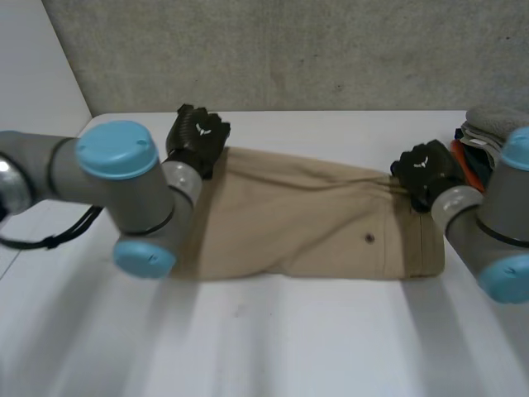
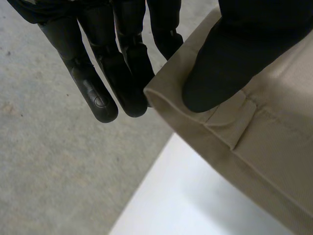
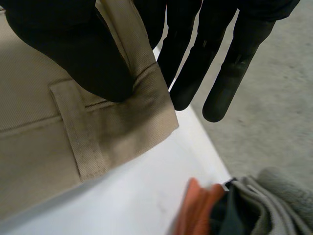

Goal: Fold the laundry.

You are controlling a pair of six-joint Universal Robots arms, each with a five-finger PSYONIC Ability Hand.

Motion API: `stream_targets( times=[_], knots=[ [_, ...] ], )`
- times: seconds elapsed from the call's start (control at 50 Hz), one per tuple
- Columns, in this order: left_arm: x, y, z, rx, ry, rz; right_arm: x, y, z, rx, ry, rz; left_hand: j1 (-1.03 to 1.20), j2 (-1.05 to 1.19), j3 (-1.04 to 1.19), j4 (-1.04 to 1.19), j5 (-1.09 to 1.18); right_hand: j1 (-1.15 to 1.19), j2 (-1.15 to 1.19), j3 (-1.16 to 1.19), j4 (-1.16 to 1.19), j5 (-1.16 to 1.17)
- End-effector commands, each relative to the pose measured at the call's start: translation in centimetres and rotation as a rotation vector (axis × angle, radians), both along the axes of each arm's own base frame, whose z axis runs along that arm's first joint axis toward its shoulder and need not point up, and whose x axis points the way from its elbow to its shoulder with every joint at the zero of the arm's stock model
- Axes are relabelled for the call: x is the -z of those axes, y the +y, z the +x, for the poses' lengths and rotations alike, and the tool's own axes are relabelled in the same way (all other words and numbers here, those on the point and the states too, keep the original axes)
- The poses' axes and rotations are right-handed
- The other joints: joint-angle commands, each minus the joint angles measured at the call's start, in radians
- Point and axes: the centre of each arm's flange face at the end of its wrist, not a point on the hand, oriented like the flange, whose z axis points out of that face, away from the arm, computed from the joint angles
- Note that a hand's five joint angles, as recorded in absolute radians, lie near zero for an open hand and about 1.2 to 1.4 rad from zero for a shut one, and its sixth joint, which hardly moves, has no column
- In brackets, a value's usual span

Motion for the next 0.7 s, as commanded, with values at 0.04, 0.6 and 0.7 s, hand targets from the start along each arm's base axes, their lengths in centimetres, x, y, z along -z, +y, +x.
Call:
stream_targets(
  times=[0.04, 0.6, 0.7],
  knots=[
    [2.2, -4.0, -3.3, 0.086, 0.043, -0.139, 2.8, -4.9, 2.5, 0.033, 0.036, -0.129, -0.973, -1.026, -1.021, -1.026, -1.004, -0.809, -0.876, -0.892, -0.899, -0.892],
    [0.5, 7.7, -0.4, 0.159, 0.096, 0.067, 2.0, 4.0, -4.6, 0.120, -0.236, 0.423, -0.973, -1.026, -1.021, -1.026, -1.004, -0.798, -0.864, -0.880, -0.887, -0.880],
    [1.0, 7.5, 0.0, 0.148, 0.095, 0.084, 3.8, 2.8, -4.3, 0.108, -0.251, 0.380, -0.973, -1.026, -1.021, -1.026, -1.004, -0.695, -0.762, -0.778, -0.785, -0.778]
  ],
)
